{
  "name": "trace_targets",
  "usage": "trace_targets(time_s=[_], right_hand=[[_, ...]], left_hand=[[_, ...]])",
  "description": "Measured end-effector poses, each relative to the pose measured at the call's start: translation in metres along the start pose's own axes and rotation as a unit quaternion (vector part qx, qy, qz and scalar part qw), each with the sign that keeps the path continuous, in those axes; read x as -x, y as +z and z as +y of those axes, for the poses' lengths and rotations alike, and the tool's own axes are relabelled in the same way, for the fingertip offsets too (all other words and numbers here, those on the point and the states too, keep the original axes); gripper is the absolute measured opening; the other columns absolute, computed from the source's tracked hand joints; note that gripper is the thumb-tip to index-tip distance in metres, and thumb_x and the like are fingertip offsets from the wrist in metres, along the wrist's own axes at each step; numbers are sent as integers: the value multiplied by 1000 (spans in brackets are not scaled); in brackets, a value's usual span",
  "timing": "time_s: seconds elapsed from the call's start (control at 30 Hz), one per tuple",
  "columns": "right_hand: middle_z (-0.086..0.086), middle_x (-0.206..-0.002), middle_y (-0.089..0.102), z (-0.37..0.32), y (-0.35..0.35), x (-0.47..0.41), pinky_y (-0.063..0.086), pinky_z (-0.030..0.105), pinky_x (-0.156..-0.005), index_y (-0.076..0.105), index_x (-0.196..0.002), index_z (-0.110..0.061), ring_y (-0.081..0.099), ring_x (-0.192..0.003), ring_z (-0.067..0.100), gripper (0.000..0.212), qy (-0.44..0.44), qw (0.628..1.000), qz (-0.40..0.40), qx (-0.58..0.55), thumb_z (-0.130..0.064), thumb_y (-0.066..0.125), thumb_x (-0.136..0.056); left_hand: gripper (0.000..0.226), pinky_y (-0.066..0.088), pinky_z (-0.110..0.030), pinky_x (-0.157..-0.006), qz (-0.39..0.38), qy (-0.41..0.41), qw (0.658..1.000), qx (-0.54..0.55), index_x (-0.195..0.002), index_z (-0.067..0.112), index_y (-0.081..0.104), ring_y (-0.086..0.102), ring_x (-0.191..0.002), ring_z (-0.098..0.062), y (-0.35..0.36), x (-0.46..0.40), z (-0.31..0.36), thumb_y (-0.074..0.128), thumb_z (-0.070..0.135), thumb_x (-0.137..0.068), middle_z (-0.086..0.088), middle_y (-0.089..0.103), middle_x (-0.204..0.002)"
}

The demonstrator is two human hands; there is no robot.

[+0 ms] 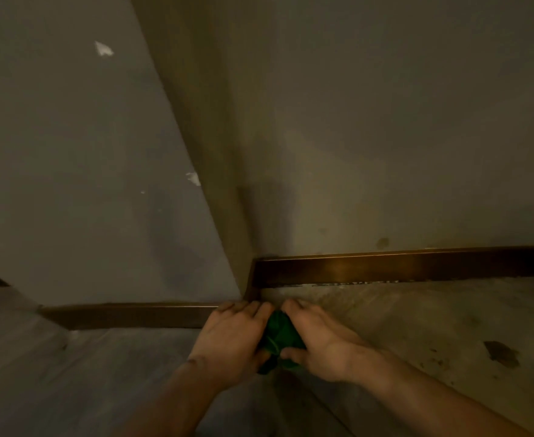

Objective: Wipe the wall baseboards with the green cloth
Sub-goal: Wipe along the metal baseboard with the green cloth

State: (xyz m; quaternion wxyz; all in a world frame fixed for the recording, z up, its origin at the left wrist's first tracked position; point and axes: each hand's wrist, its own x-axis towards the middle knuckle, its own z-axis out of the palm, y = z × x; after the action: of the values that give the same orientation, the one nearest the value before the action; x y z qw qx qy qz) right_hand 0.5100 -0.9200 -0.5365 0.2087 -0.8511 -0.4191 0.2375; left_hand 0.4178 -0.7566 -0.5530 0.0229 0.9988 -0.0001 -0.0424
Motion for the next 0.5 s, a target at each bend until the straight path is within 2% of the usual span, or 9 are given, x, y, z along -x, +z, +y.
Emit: trace_targets(time_s=[0.13, 0.3, 0.4, 0.5], right_hand=[[-1, -119, 51, -21, 0, -3, 45, 31, -89, 41, -114, -23, 51, -111, 18, 45, -10, 1000, 0, 28, -29, 75, -84], [2, -116, 52, -67, -9, -7, 40, 28, -79, 39, -115, -19, 53, -106, 21, 47, -44, 996, -6, 80, -33, 73, -85], [3, -119, 53, -102, -24, -10, 40, 27, -81, 40, -117, -20, 54, -108, 22, 51, -67, 991, 3, 116, -38, 72, -82], [1, -120, 55, -148, -37, -20, 45, 30, -86, 41, -120, -22, 56, -108, 22, 54, -80, 988, 26, 128, -41, 72, -80]], left_hand=[[55, 38, -40, -103, 5, 16, 1000, -11, -130, 27, 41, 54, -120, -24, -11, 10, -14, 61, 49, -83, 0, 59, -128], [53, 41, -37, -100, 34, 56, 998, 3, -125, 26, 44, 57, -118, -23, -39, 33, -46, 61, 50, -81, 1, 61, -126], [52, 49, -38, -91, 59, 114, 991, -24, -118, 22, 49, 62, -108, -27, -72, 46, -71, 61, 51, -77, -2, 65, -116], [47, 51, -39, -86, 64, 141, 987, -48, -111, 22, 48, 63, -101, -29, -109, 61, -108, 63, 54, -79, -4, 66, -110]])
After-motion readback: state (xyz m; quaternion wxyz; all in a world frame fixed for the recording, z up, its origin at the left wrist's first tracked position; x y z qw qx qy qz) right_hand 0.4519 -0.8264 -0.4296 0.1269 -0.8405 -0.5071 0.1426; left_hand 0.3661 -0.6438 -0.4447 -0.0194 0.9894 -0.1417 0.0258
